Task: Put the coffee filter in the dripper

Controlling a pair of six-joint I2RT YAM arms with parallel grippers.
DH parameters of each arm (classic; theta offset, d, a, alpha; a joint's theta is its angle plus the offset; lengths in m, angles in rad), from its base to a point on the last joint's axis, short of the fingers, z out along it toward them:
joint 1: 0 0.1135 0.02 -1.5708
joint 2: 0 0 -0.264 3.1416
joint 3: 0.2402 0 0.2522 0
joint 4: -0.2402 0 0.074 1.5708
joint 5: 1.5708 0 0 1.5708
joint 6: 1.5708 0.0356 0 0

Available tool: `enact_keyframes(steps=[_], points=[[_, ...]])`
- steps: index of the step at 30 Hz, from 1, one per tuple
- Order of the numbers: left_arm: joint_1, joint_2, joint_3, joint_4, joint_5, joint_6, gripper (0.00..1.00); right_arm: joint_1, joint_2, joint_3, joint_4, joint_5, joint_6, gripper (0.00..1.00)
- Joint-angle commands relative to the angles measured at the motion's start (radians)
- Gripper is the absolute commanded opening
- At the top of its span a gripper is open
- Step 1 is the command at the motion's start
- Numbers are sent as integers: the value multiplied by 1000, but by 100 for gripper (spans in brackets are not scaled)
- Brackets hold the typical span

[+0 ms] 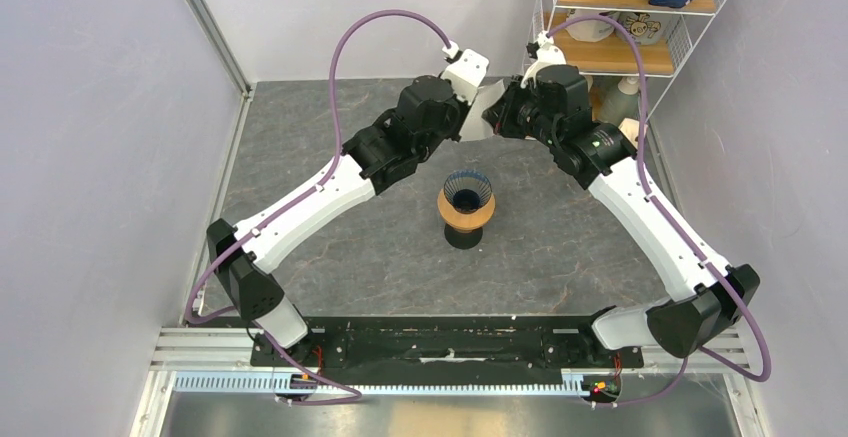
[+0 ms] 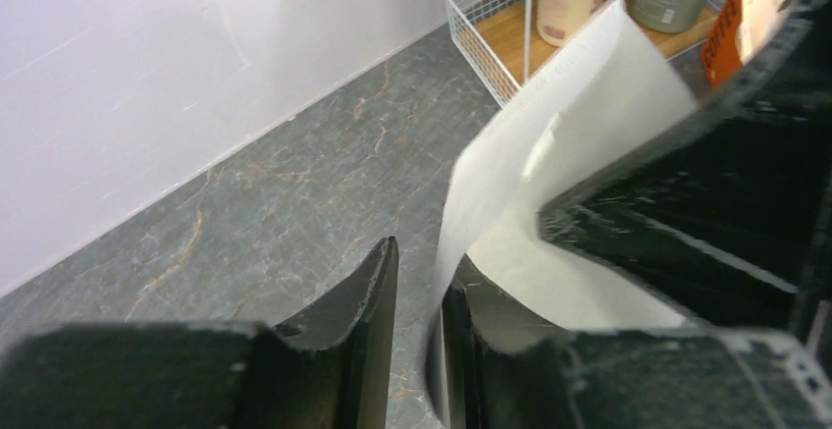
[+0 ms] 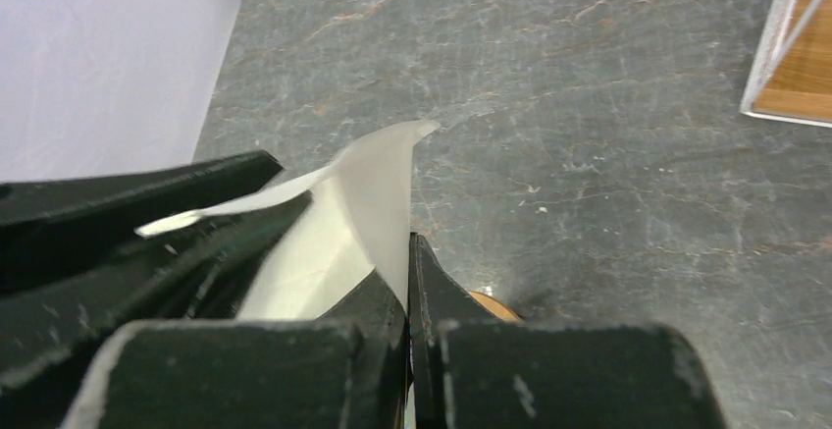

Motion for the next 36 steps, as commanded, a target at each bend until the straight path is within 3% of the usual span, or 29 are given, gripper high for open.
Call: enact_keyframes(steps=[1,8,13,20,24,27,30,33,36], points=[[30,-21,47,13,-24,-55,28,4,-40,4,-21,82,-49,0],[34,-31,37,-13,16,-86,22,4,-40,0,-35,101,-61,0],[36,-65,-1,2,187,-87,32,4,-43,-9,-17,66,-75,0],[48,-88,-11,9,123,-128,19,5,-58,-29,-6,51,-94,0],[61,-90,-13,5,164,-133,14,4,-56,-32,7,37,-109,0],[80,-108,-30,11,325,-100,28,4,-62,-33,28,11,-138,0],[129,-150,-46,14,616,-57,57,2,-79,-40,44,-35,-187,0],[201,-240,-102,86,864,-60,64,-13,-103,-52,67,-87,-230,0],[295,-337,-170,141,1026,-43,70,-44,-124,-49,71,-174,-268,0]])
